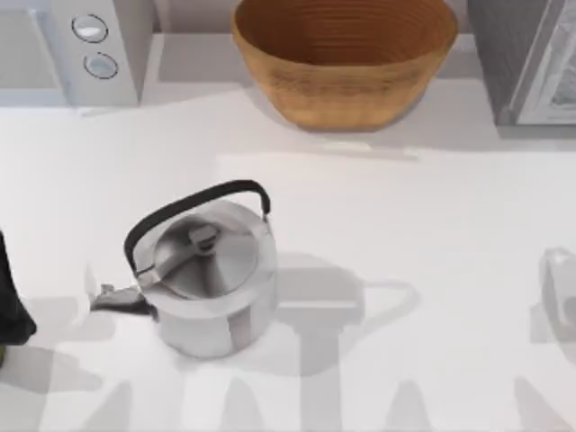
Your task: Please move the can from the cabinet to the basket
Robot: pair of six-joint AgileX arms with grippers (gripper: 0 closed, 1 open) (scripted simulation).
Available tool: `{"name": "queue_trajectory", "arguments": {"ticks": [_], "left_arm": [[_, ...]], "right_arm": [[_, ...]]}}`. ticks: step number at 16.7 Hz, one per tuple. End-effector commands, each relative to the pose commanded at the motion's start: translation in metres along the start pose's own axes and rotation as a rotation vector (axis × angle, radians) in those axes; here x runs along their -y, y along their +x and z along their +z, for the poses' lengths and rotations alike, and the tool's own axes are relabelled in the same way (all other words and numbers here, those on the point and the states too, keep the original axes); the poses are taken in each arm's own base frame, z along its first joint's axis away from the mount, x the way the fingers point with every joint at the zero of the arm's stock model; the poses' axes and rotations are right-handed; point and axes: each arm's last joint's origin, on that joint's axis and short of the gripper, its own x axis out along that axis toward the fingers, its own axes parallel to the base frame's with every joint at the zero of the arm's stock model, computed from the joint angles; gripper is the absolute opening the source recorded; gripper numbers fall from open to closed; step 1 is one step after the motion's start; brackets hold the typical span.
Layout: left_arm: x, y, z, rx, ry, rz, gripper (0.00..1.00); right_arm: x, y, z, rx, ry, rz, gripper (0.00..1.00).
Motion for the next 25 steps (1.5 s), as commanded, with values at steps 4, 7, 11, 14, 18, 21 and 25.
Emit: {"name": "queue_trajectory", "arguments": {"ticks": [4, 7, 11, 14, 18, 21, 25], "left_arm": [[0.0, 0.0, 0.0, 0.0, 0.0, 0.0, 1.0], [0.0, 0.0, 0.0, 0.0, 0.0, 0.0, 1.0], [0.0, 0.0, 0.0, 0.0, 0.0, 0.0, 1.0], [0.0, 0.0, 0.0, 0.0, 0.0, 0.0, 1.0], [0.0, 0.0, 0.0, 0.0, 0.0, 0.0, 1.0], [0.0, 0.0, 0.0, 0.0, 0.0, 0.0, 1.0], [0.0, 0.0, 0.0, 0.0, 0.0, 0.0, 1.0]], "right_arm": [[0.0, 0.0, 0.008, -0.007, 0.0, -0.003, 1.0], [-0.001, 0.002, 0.039, -0.029, -0.002, -0.007, 1.0], [-0.005, 0.013, 0.116, -0.038, -0.005, -0.006, 1.0], [-0.011, 0.032, 0.187, -0.02, -0.006, -0.005, 1.0], [-0.021, 0.068, 0.269, 0.006, -0.003, -0.003, 1.0], [-0.03, 0.099, 0.31, 0.008, -0.001, -0.002, 1.0], [-0.042, 0.134, 0.339, 0.002, 0.0, -0.001, 1.0]]}}
